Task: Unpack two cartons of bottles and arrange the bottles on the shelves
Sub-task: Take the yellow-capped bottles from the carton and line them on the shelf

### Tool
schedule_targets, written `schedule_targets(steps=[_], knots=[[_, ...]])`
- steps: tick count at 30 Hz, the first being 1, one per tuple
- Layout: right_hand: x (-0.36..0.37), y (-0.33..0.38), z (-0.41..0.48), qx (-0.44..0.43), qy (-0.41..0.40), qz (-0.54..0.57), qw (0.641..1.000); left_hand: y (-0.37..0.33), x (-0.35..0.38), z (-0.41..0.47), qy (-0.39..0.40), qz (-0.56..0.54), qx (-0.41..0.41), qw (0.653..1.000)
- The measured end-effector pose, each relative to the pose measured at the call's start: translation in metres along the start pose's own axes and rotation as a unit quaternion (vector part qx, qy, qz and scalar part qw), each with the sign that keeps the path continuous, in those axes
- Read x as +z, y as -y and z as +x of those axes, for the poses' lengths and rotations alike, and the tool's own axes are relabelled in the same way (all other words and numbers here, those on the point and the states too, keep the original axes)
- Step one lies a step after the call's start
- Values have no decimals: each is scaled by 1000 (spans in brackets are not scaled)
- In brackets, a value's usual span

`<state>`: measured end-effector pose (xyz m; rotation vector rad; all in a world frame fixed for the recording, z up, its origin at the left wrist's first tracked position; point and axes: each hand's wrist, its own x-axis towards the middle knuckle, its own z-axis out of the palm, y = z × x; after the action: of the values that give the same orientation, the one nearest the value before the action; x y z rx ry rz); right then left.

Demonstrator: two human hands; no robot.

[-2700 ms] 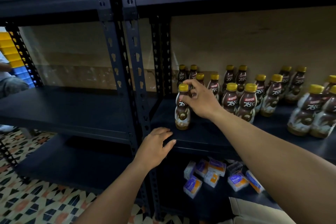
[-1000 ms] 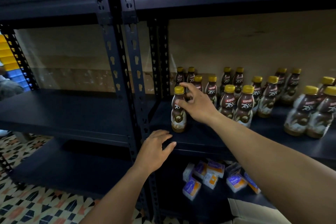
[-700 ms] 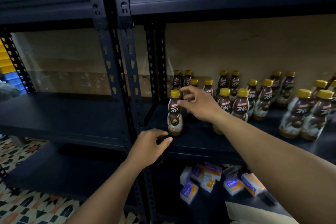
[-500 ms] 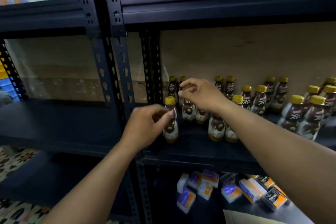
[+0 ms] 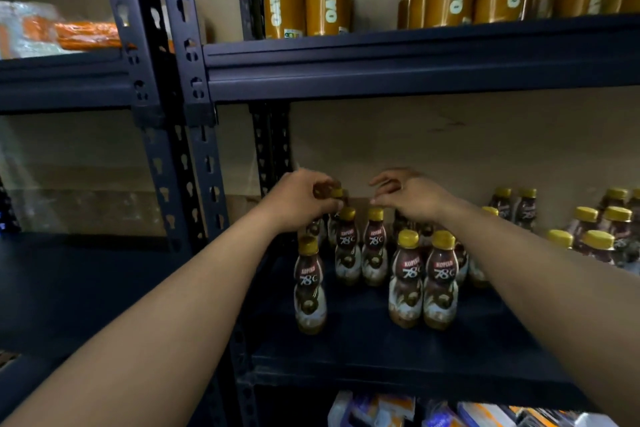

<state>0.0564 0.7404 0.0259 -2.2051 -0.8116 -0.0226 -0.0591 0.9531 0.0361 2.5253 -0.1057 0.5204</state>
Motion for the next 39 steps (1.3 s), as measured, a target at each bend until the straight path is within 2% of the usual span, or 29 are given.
schedule_targets(steps=[4, 14, 17, 25, 39], knots=[[2, -25, 23, 28, 24, 11, 999, 10, 14, 30, 74, 13, -3, 997], [13, -54, 47, 63, 89, -23, 994, 32, 48, 79, 146, 21, -52, 988], [17, -54, 50, 63, 98, -21, 993, 35, 51, 81, 129, 41, -41, 990], [23, -37, 55, 36, 119, -42, 991, 51, 37, 71, 115, 44, -71, 990], [47, -21, 86, -7, 161, -15, 987, 60, 26, 52, 79, 46, -117, 989]])
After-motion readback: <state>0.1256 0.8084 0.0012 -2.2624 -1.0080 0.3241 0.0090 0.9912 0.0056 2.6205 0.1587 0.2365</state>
